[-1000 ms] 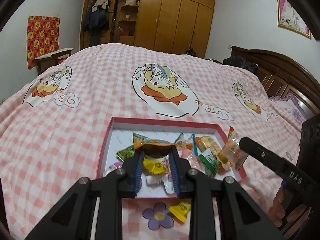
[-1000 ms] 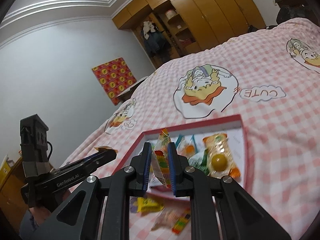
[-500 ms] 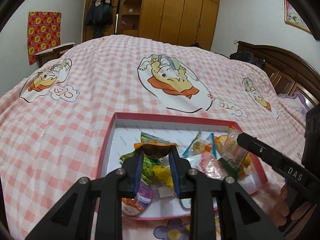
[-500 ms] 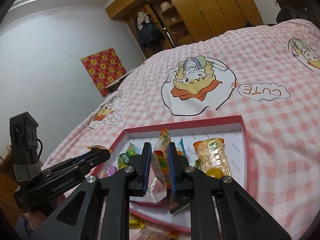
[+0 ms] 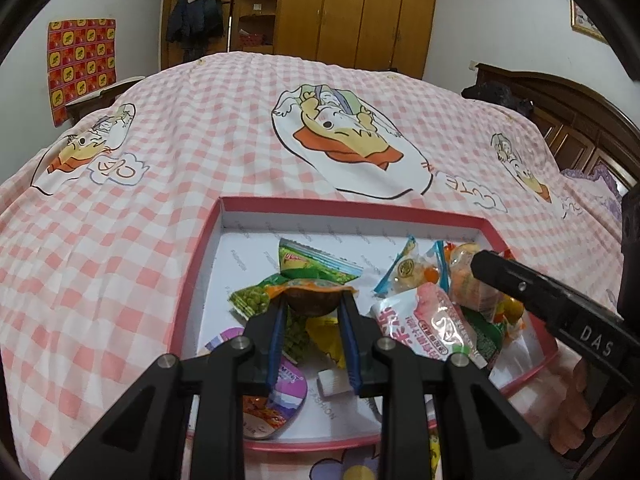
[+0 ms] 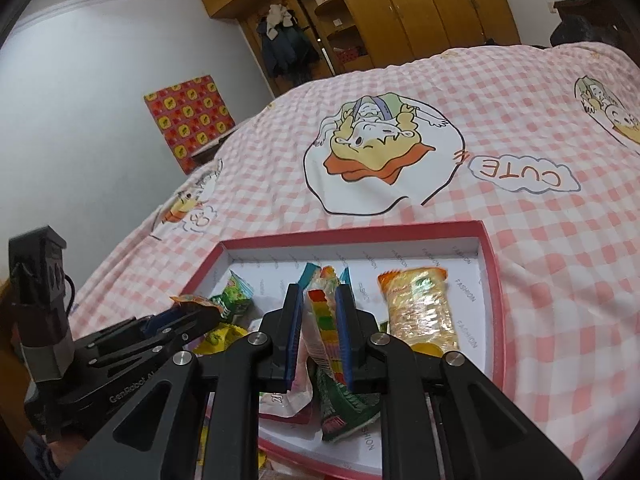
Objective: Organize snacks
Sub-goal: 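Open the left tool dropping the orange candy while the right tool releases the striped pack, then withdraw both open tools from the box toward the last candies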
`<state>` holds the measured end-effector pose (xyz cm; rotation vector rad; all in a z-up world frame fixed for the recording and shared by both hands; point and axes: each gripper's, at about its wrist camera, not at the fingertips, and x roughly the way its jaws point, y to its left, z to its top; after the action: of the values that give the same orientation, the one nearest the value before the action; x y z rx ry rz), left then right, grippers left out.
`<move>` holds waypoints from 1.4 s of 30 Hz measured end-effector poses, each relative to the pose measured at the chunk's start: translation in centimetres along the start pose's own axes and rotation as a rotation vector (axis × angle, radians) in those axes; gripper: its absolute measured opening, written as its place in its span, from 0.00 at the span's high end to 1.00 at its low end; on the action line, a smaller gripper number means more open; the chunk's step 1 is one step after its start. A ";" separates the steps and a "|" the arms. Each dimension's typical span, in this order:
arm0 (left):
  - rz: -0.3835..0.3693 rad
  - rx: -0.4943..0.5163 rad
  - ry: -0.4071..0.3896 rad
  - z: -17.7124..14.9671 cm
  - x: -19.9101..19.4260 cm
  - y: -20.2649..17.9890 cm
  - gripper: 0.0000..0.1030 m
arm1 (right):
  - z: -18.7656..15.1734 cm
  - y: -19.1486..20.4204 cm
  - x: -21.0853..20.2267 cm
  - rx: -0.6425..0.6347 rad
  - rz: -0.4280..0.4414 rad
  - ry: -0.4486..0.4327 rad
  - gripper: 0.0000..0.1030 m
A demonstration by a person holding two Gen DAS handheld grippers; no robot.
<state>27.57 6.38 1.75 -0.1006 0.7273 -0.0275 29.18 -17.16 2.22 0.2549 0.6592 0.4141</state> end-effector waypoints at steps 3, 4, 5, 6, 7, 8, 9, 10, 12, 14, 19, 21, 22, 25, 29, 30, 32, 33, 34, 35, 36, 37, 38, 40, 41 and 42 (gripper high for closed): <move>-0.003 -0.001 0.011 -0.1 0.3 0.0 0.74 | -0.1 0.1 -0.1 -0.005 -0.004 -0.003 0.83; -0.005 -0.002 0.012 -0.1 0.3 0.0 0.74 | -0.1 0.1 0.0 -0.004 -0.003 -0.003 0.83; -0.006 -0.004 0.013 -0.1 0.3 0.0 0.74 | -0.1 0.0 0.0 -0.002 -0.002 -0.002 0.83; -0.005 -0.004 0.014 -0.1 0.3 0.0 0.74 | -0.1 0.1 -0.1 0.000 -0.001 -0.003 0.83; -0.004 -0.005 0.014 -0.1 0.4 0.0 0.74 | -0.1 0.1 -0.1 0.003 0.000 -0.003 0.83; -0.005 -0.004 0.015 -0.1 0.4 0.0 0.74 | -0.1 0.1 -0.1 0.005 0.000 -0.002 0.83; -0.005 -0.004 0.016 -0.2 0.4 0.0 0.74 | -0.1 0.0 0.0 0.006 0.000 0.002 0.83; -0.003 -0.004 0.017 -0.2 0.4 0.0 0.74 | -0.1 0.0 0.1 0.006 -0.002 0.004 0.82; -0.004 -0.004 0.018 -0.2 0.5 0.0 0.74 | -0.1 -0.1 0.1 0.007 -0.006 0.006 0.82; -0.005 -0.004 0.017 -0.2 0.5 0.0 0.74 | -0.2 -0.1 0.1 0.012 -0.007 0.007 0.82; -0.007 0.011 0.015 -0.3 0.4 -0.3 0.73 | -0.2 -0.3 0.4 0.022 -0.019 0.023 0.71; -0.006 0.018 0.012 -0.3 0.3 -0.4 0.68 | -0.1 -0.3 0.5 0.022 -0.025 0.027 0.65; -0.003 0.019 0.009 -0.3 0.3 -0.4 0.62 | -0.1 -0.2 0.3 0.020 -0.026 0.021 0.60; -0.004 0.024 0.001 -0.2 0.0 -0.5 0.50 | -0.1 0.1 -0.1 0.005 -0.031 -0.003 0.51; -0.001 0.032 -0.006 -0.1 -0.2 -0.7 0.41 | -0.1 0.4 -0.3 -0.008 -0.024 -0.017 0.43; -0.003 0.036 -0.012 -0.1 -0.4 -0.8 0.39 | -0.1 0.4 -0.4 -0.008 -0.023 -0.021 0.41; -0.014 0.044 -0.028 -0.1 -0.9 -1.0 0.39 | -0.1 0.4 -0.6 -0.008 -0.022 -0.030 0.36; -0.019 0.049 -0.040 -0.1 -1.4 -1.1 0.39 | 0.0 0.5 -0.7 -0.008 -0.023 -0.037 0.35; -0.023 0.055 -0.053 -0.2 -2.0 -1.3 0.38 | 0.0 0.6 -1.1 -0.012 -0.032 -0.051 0.33; -0.026 0.057 -0.058 -0.2 -2.4 -1.5 0.37 | 0.0 0.8 -1.5 -0.016 -0.038 -0.063 0.31; -0.033 0.060 -0.064 -0.2 -3.0 -1.8 0.36 | 0.0 1.0 -1.9 -0.022 -0.042 -0.072 0.29; -0.038 0.062 -0.069 -0.2 -3.4 -2.0 0.36 | 0.0 1.4 -2.4 -0.032 -0.047 -0.081 0.27; -0.043 0.066 -0.073 -0.3 -3.9 -2.2 0.36 | -0.1 1.7 -2.9 -0.042 -0.055 -0.086 0.26; -0.050 0.091 -0.072 -0.8 -4.9 -3.1 0.36 | -0.5 2.5 -3.6 -0.066 -0.079 -0.085 0.26; -0.051 0.101 -0.071 -1.0 -5.3 -3.4 0.36 | -0.7 2.8 -3.9 -0.076 -0.086 -0.083 0.26; -0.053 0.111 -0.068 -1.3 -5.7 -3.7 0.36 | -1.0 3.0 -4.2 -0.083 -0.093 -0.081 0.26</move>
<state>22.44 2.97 4.92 -0.0142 0.6534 -0.1142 24.72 -16.27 4.81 0.1602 0.5705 0.3391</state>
